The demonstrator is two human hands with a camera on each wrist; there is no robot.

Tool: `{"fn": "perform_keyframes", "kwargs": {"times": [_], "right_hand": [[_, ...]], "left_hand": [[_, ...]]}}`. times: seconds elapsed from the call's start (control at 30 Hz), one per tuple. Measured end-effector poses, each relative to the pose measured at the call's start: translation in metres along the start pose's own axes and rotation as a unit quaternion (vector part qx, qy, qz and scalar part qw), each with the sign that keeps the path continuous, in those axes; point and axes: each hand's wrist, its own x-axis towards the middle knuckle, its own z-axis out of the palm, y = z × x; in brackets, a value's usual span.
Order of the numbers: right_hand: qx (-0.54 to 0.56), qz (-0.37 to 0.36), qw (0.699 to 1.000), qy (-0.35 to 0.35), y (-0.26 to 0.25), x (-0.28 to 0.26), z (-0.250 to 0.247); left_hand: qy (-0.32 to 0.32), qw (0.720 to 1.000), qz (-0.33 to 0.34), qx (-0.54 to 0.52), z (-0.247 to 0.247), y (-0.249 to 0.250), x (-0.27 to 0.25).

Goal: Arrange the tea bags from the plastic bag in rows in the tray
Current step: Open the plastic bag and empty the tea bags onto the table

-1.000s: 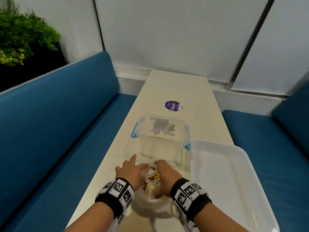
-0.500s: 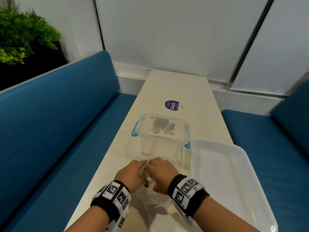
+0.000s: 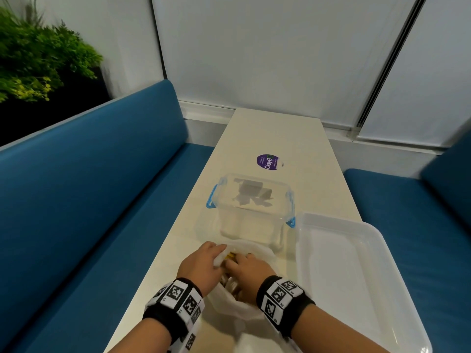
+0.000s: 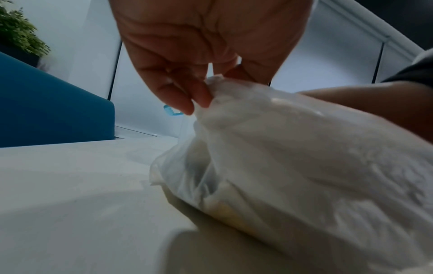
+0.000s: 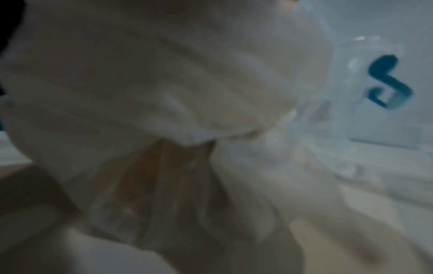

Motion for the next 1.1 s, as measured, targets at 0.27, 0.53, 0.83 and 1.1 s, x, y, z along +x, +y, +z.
{"fn": "perform_keyframes", "kwargs": {"times": [0.27,0.53,0.83,1.1], "right_hand": [[0.168,0.1,0.979,0.048,0.018,-0.004,-0.016],[0.356,0.153,0.914,0.118,0.023,-0.013,-0.036],[0.367,0.107,0.912,0.15,0.02,-0.036,-0.106],[0.365,0.146,0.896,0.207,0.004,-0.044,-0.105]], "left_hand": [[-0.011,1.0,0.007,0.007,0.007,-0.004,0.0],[0.061,0.998,0.003,-0.021,0.012,-0.003,0.002],[0.05,0.84,0.019,-0.54,-0.025,0.049,-0.011],[-0.131,0.625,-0.137,-0.757,-0.006,0.099,-0.009]]}}
